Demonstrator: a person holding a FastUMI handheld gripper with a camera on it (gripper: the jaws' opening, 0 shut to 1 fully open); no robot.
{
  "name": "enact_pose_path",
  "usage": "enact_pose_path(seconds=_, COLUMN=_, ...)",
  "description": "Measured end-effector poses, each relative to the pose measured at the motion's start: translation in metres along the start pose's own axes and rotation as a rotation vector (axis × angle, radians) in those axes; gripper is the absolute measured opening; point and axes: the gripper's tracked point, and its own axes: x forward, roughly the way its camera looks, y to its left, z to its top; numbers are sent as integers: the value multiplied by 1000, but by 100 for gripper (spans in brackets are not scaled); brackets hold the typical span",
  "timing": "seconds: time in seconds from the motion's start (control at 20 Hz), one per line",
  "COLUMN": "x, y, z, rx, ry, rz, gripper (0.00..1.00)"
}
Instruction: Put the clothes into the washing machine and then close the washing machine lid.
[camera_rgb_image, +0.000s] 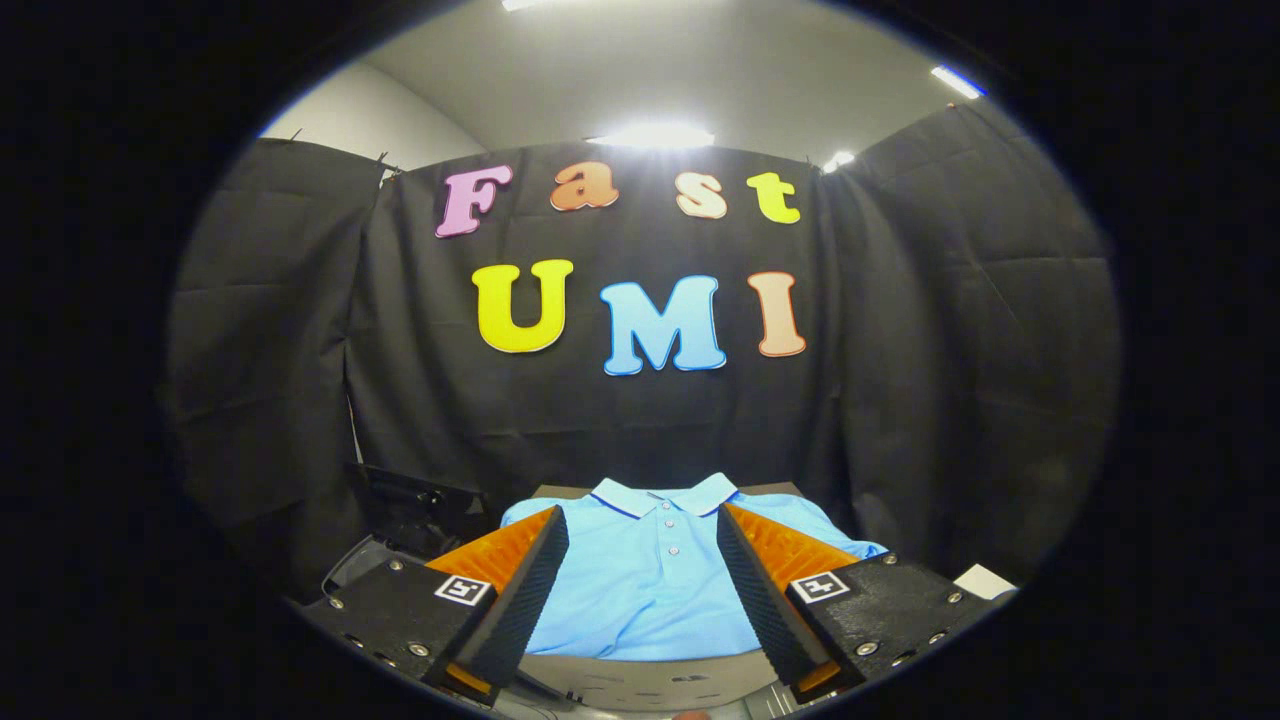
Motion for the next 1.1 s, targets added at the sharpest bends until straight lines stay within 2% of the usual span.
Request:
enact_pose_path(seconds=0.2, x=32, y=-7, z=-4, rx=13, ry=51, rz=-2, gripper=93)
enact_pose_path(seconds=0.4, x=62, y=-14, z=-6, rx=-27, ry=100, rz=-14, gripper=93)
enact_pose_path(seconds=0.6, x=93, y=-13, z=-19, rx=-38, ry=167, rz=5, gripper=93)
enact_pose_path(seconds=0.9, x=121, y=-24, z=-44, rx=-24, ry=275, rz=-15, gripper=93)
enact_pose_path(seconds=1.1, x=133, y=-20, z=-60, rx=22, ry=346, rz=20, gripper=93)
